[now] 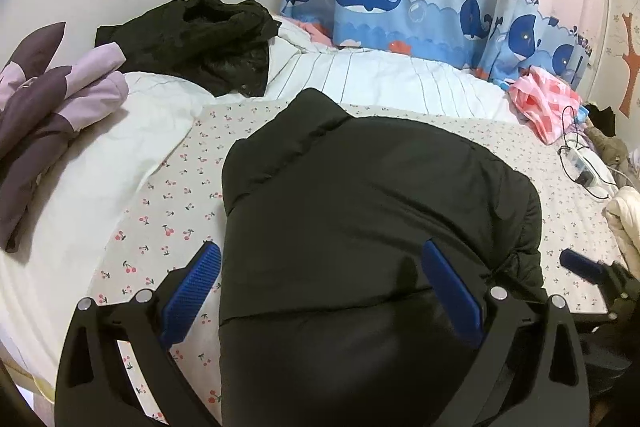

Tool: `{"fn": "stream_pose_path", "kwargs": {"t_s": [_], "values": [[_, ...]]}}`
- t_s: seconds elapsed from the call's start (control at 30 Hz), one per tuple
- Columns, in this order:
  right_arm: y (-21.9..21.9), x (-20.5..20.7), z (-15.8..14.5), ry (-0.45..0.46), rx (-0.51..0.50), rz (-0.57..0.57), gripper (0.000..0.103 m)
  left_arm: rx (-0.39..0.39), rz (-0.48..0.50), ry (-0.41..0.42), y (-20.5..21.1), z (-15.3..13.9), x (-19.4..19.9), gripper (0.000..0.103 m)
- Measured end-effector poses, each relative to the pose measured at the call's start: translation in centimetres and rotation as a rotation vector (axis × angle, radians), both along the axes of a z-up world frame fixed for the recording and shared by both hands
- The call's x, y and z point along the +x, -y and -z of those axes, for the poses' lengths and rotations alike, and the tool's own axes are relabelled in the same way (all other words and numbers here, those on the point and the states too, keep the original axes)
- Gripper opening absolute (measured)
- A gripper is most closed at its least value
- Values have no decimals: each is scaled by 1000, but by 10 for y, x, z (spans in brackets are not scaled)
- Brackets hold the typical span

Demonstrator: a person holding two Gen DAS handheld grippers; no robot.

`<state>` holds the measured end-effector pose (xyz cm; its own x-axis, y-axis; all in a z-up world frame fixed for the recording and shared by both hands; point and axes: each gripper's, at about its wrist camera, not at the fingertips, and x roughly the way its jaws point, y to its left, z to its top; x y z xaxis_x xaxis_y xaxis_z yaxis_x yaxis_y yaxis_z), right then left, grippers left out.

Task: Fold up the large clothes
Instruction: 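Lift both grippers off the folded jacket and hold them above it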

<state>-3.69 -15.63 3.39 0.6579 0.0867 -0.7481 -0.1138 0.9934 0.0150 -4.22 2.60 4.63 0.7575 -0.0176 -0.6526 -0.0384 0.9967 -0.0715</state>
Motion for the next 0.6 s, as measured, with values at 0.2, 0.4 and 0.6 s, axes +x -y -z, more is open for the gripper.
{"fn": "stream_pose_path", "kwargs": {"t_s": [0.2,0.4,0.6], "values": [[3,-5,-12,65,43,-4,97,14,-6,-21,2,3,4,96],[-5,-17,-31,203,-71,35,97,22,-11,3,1,1,5,96],[-5,-4,-17,136,-74,38,97,31,-20,9,1,1,4,96]]}}
